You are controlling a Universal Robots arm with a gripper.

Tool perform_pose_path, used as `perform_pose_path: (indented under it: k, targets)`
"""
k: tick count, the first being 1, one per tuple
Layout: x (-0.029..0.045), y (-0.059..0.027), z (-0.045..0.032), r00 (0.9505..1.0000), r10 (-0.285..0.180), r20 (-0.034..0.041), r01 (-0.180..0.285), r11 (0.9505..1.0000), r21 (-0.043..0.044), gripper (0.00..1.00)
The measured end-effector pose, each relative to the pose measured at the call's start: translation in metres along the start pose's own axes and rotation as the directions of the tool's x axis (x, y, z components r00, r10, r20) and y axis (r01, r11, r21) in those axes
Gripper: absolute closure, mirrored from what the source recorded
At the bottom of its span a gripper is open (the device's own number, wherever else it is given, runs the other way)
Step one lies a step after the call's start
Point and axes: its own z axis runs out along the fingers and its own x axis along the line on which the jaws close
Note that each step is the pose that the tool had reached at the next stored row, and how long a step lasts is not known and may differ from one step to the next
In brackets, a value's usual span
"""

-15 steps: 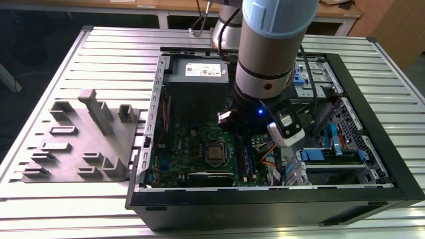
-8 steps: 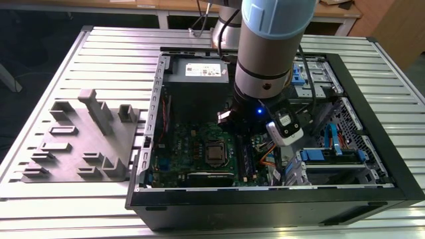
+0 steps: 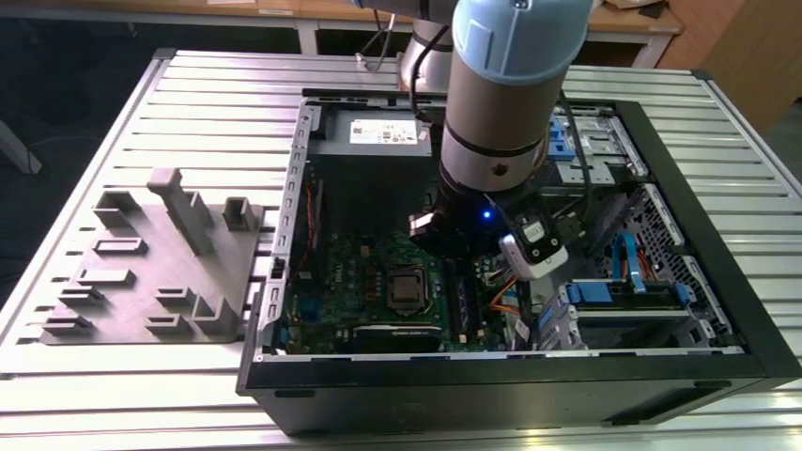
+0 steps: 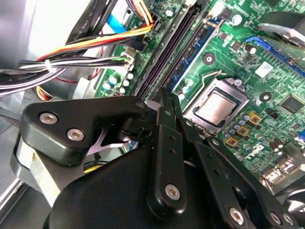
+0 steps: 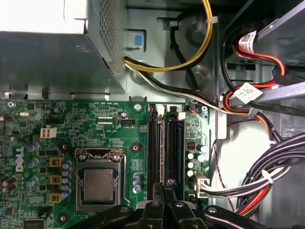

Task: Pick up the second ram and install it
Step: 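Insert the second ram into the second slot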

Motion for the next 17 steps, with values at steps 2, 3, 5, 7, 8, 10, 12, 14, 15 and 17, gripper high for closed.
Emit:
perform_pose_path:
  k: [2, 3, 5, 7, 8, 10, 12, 14, 15, 17]
  targets:
    - [0.0002, 0.0006, 0.0008, 1.0000, 0.000, 0.0000, 0.000, 1.0000, 0.0001, 0.92]
    - [0.0003, 0.0012, 0.0013, 1.0000, 0.000, 0.0000, 0.000, 1.0000, 0.0000, 0.92]
    - [0.0005, 0.0026, 0.0021, 1.0000, 0.000, -0.0001, 0.000, 1.0000, 0.0001, 0.92]
    - [0.0005, 0.0027, 0.0035, 1.0000, 0.000, 0.0000, 0.000, 1.0000, -0.0002, 0.92]
    - [0.0007, 0.0027, 0.0043, 1.0000, 0.000, 0.0000, 0.000, 1.0000, 0.0000, 0.92]
    - [0.0014, 0.0026, 0.0058, 1.0000, 0.000, 0.0000, 0.000, 1.0000, 0.0003, 0.92]
    - [0.0020, 0.0026, 0.0063, 1.0000, 0.000, -0.0001, 0.000, 1.0000, 0.0002, 0.92]
    - [0.0022, 0.0027, 0.0065, 1.0000, 0.000, 0.0000, 0.000, 1.0000, 0.0001, 0.92]
    - [0.0022, 0.0027, 0.0065, 1.0000, 0.000, -0.0001, 0.000, 1.0000, 0.0002, 0.92]
    - [0.0023, 0.0027, 0.0065, 1.0000, 0.001, -0.0001, -0.001, 1.0000, 0.0002, 0.92]
